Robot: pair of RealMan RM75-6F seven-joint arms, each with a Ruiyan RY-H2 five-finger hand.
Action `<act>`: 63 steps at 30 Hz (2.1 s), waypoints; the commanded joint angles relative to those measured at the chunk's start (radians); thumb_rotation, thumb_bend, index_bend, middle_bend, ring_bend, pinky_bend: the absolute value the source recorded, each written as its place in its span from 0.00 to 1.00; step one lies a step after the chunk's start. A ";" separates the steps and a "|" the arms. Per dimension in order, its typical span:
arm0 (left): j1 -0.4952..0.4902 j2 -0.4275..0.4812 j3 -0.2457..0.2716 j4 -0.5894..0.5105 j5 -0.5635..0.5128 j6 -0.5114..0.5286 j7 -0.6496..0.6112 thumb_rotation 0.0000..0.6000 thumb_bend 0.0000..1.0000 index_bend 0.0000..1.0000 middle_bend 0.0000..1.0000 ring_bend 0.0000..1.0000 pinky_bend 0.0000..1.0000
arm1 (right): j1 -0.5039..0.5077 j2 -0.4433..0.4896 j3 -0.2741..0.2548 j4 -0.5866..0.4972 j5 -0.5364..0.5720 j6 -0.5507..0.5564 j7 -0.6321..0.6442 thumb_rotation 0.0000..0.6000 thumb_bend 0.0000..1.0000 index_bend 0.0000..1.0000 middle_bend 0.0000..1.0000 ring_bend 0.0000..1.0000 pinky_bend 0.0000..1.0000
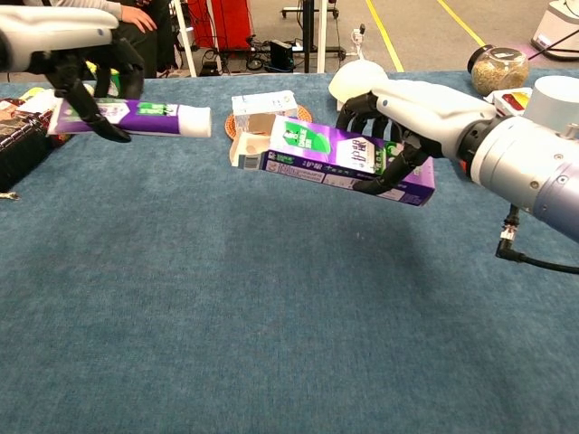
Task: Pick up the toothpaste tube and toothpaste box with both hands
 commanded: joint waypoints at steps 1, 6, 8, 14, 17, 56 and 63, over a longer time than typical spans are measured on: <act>-0.033 -0.018 -0.006 -0.020 -0.039 0.007 0.034 1.00 0.39 0.65 0.53 0.53 0.72 | -0.001 -0.002 0.001 0.002 0.003 0.000 -0.001 1.00 0.50 0.45 0.48 0.50 0.59; -0.071 -0.043 -0.004 -0.039 -0.085 0.040 0.089 1.00 0.39 0.65 0.53 0.53 0.72 | -0.004 -0.005 0.002 0.000 0.001 0.000 0.002 1.00 0.50 0.45 0.48 0.50 0.60; -0.086 -0.056 -0.004 -0.043 -0.100 0.056 0.111 1.00 0.39 0.65 0.53 0.53 0.72 | -0.004 -0.006 0.001 -0.003 -0.003 0.000 0.003 1.00 0.50 0.45 0.48 0.50 0.60; -0.132 -0.104 -0.002 -0.041 -0.164 0.101 0.174 1.00 0.39 0.65 0.53 0.53 0.72 | -0.007 -0.005 -0.004 -0.014 -0.019 -0.001 0.012 1.00 0.50 0.45 0.48 0.50 0.60; -0.152 -0.129 -0.003 -0.032 -0.194 0.117 0.189 1.00 0.39 0.65 0.53 0.53 0.72 | -0.010 -0.005 -0.007 -0.020 -0.029 0.001 0.016 1.00 0.50 0.45 0.48 0.50 0.60; -0.150 -0.153 -0.018 -0.087 -0.047 0.169 -0.014 1.00 0.25 0.00 0.00 0.14 0.49 | -0.035 -0.036 0.015 0.039 -0.089 0.019 0.134 1.00 0.51 0.45 0.48 0.50 0.60; -0.073 -0.009 -0.053 -0.185 0.103 0.201 -0.146 1.00 0.24 0.00 0.00 0.12 0.49 | -0.048 -0.017 0.018 0.075 -0.091 0.012 0.183 1.00 0.51 0.45 0.48 0.50 0.60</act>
